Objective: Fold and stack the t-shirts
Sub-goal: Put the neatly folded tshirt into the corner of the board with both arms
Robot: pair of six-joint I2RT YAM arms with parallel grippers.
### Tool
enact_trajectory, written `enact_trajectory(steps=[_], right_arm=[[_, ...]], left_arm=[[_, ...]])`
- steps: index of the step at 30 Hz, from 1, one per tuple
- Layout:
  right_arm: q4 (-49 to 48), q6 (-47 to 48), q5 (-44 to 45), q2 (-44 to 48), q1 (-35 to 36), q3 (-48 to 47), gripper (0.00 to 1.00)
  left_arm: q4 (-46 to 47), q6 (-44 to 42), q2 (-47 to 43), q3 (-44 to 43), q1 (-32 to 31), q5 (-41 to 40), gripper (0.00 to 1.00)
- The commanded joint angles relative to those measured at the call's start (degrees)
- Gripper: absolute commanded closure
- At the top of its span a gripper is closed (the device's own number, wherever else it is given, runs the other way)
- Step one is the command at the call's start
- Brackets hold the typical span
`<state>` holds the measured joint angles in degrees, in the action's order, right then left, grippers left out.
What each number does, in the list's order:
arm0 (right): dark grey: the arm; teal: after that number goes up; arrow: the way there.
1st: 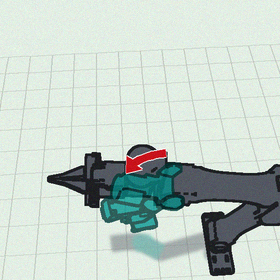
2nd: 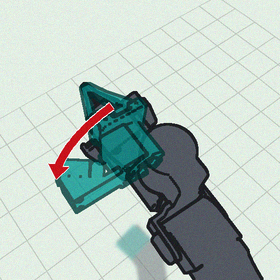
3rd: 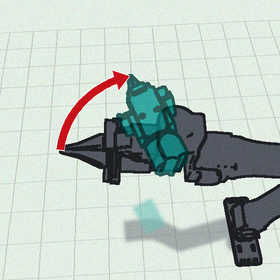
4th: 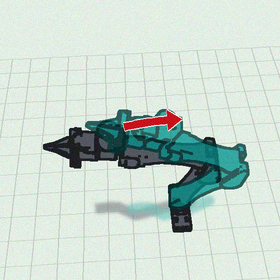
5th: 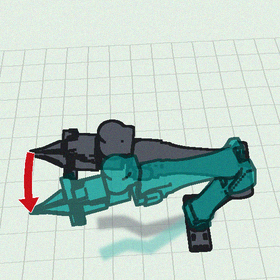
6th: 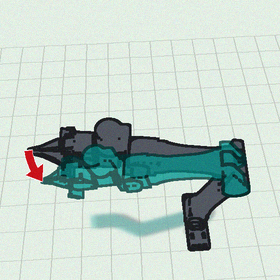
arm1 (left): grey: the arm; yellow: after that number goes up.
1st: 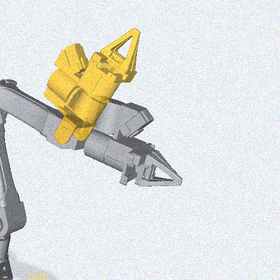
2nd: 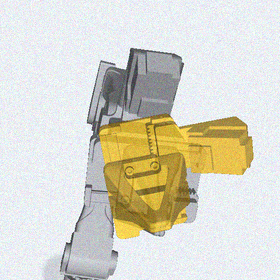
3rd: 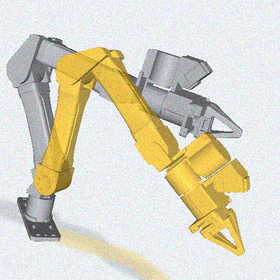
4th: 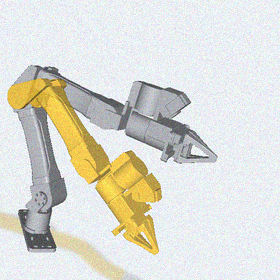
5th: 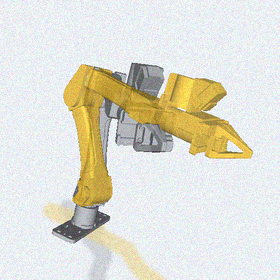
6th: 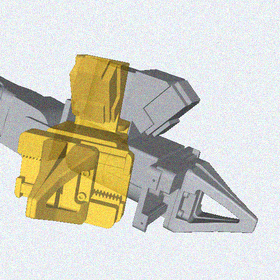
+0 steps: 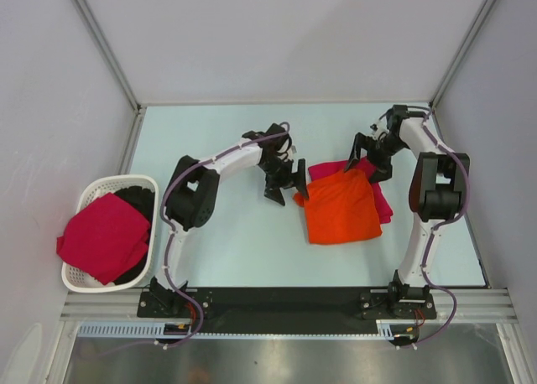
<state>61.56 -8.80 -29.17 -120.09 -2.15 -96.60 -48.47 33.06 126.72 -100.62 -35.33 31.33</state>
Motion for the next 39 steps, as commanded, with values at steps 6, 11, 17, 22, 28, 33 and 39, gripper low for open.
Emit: enact_trajectory(steps=[6, 11, 17, 22, 28, 33, 39], right_arm=[[-0.56, 1.15, -0.28, 3.64, 0.13, 2.38, 0.00], [-1.00, 1.68, -1.33, 2.76, 0.13, 4.05, 0.00], [-1.96, 2.38, -0.54, 1.71, -0.13, 5.71, 0.00], [-3.02, 2.29, -1.77, -0.23, 0.31, 5.89, 0.00], [-5.40, 2.20, -4.49, -1.99, 1.01, 5.37, 0.17], [-6.10, 1.50, -4.94, -1.29, 1.01, 4.75, 1.00], [-5.40, 1.33, -3.70, 2.40, 0.92, 4.40, 1.00]], left_arm=[[8.30, 2.01, -0.86, 1.05, 1.67, 1.89, 0.09], [8.74, 2.89, 0.20, -0.98, 1.58, 3.12, 0.08], [9.09, 2.98, 2.74, -1.07, 1.23, 3.03, 0.10], [9.53, 2.80, 6.61, -4.40, 0.35, 4.00, 0.30], [9.89, 4.03, 11.44, -12.57, -0.70, 5.23, 0.85], [9.45, 3.77, 10.31, -13.99, -0.88, 4.44, 1.00], [9.53, 3.24, 6.36, -14.16, -1.14, 4.18, 1.00]])
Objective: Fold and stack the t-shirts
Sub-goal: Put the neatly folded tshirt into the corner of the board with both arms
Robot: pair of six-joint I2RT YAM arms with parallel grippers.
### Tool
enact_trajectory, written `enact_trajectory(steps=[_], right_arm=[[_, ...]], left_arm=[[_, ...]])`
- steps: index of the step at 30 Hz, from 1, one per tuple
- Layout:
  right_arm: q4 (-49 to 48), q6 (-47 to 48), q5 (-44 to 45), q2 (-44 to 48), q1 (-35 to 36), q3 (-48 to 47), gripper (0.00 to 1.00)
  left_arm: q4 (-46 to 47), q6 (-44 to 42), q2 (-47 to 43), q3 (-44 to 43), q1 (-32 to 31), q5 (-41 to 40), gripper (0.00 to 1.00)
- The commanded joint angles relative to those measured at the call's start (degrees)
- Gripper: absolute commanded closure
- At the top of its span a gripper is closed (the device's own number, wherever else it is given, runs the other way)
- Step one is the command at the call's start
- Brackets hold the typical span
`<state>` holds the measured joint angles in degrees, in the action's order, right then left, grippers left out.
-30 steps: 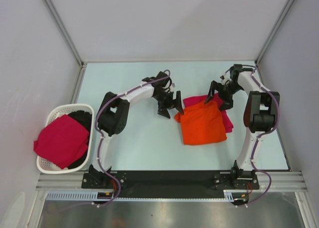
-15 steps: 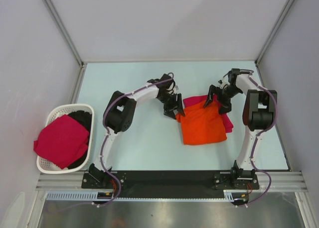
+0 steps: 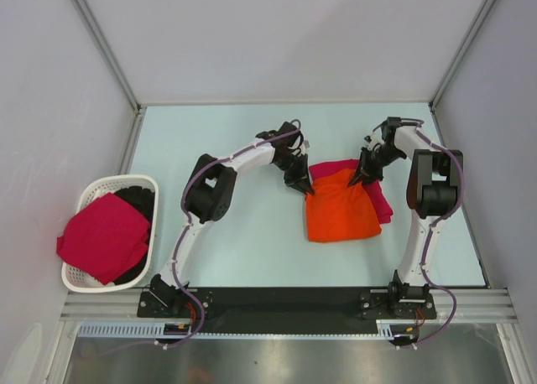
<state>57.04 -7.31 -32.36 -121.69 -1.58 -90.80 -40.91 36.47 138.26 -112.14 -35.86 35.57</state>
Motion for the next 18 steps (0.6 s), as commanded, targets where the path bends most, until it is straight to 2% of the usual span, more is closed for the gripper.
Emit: enact_trajectory(steps=[1, 6, 13, 18], right_arm=[[-0.70, 0.01, -0.60, 4.70, 0.27, -1.31, 1.00], [-0.70, -0.25, -0.42, 8.92, -0.70, -1.13, 1.00], [-0.70, -0.77, -0.42, 12.09, -2.54, -1.22, 1.00], [-0.96, -1.21, -1.04, 13.14, -3.07, -2.27, 1.00]], left_arm=[[1.97, -0.43, -5.71, -3.52, -0.97, -0.50, 1.00], [1.44, -0.61, -7.39, -7.39, -1.94, -1.29, 1.00], [-0.13, 0.80, -3.71, -17.92, -2.90, -0.68, 1.00], [-0.49, 1.06, -3.52, -20.58, -3.26, -0.94, 1.00]])
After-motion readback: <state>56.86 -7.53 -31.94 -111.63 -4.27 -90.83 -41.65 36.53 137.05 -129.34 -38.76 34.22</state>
